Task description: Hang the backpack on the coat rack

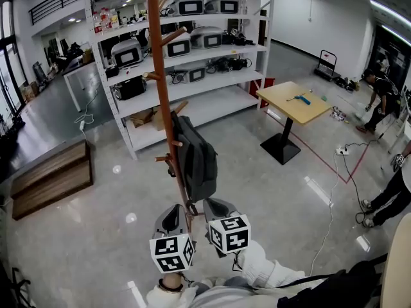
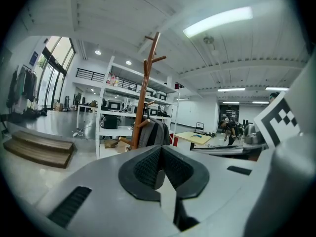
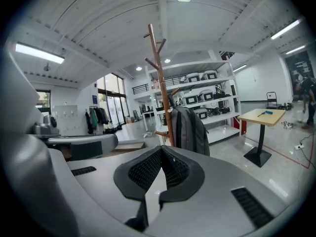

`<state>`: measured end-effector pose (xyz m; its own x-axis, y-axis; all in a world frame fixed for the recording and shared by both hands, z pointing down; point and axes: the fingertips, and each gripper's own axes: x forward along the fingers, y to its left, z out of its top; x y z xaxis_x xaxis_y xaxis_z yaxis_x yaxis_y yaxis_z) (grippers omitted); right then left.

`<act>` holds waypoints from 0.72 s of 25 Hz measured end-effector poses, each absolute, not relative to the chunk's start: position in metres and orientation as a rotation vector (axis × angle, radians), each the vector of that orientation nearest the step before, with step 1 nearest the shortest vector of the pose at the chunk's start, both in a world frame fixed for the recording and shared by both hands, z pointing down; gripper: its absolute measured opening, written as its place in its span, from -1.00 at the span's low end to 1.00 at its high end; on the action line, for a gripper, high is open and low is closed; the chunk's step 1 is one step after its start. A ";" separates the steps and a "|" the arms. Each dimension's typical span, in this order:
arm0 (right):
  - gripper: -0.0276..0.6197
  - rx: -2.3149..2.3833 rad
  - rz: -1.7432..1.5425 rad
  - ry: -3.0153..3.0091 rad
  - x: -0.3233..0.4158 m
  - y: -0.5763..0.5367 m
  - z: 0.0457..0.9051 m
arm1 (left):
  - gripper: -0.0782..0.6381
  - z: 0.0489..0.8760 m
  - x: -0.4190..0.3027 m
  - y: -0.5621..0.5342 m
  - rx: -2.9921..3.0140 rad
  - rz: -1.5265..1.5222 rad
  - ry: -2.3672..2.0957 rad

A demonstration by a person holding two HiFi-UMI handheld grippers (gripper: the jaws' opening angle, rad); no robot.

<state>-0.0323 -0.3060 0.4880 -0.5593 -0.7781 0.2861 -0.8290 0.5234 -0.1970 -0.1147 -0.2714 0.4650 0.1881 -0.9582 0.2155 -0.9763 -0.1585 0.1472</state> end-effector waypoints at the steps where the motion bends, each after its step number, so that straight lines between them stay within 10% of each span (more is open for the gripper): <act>1: -0.88 1.378 0.457 -2.597 -0.034 -0.306 0.487 | -0.78 0.465 -0.116 -0.272 2.211 0.104 -1.854; 18: -0.88 1.358 0.457 -2.596 -0.038 -0.311 0.487 | -0.78 0.469 -0.114 -0.281 2.221 0.123 -1.848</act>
